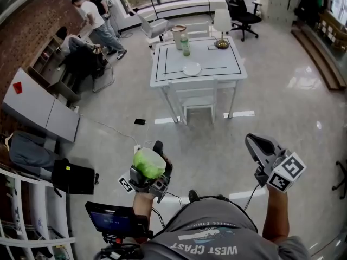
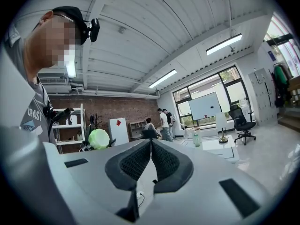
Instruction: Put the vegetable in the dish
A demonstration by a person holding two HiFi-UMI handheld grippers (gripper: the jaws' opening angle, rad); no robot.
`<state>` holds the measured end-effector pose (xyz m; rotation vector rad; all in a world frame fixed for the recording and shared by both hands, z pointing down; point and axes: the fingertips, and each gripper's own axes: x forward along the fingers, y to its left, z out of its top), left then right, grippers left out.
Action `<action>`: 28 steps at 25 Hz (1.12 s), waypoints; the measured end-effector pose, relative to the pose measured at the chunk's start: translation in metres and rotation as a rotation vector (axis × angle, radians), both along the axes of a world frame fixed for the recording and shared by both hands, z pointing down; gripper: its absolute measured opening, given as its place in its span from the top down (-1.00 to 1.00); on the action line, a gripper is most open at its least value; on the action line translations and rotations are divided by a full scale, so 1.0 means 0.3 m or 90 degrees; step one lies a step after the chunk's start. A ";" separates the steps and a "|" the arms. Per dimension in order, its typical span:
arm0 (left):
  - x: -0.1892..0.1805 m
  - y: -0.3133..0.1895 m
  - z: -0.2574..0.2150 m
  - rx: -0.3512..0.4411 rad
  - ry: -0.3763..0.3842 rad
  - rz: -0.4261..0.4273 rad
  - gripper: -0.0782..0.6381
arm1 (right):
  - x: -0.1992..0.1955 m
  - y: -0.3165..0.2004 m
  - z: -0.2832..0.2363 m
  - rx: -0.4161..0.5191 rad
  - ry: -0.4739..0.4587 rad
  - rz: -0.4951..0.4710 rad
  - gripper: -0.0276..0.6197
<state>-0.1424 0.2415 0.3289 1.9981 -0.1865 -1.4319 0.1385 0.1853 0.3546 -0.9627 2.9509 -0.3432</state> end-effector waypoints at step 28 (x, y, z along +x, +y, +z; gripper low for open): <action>-0.287 -0.245 0.082 -0.017 0.019 0.042 -0.75 | -0.287 -0.179 0.027 -0.022 0.006 0.038 0.89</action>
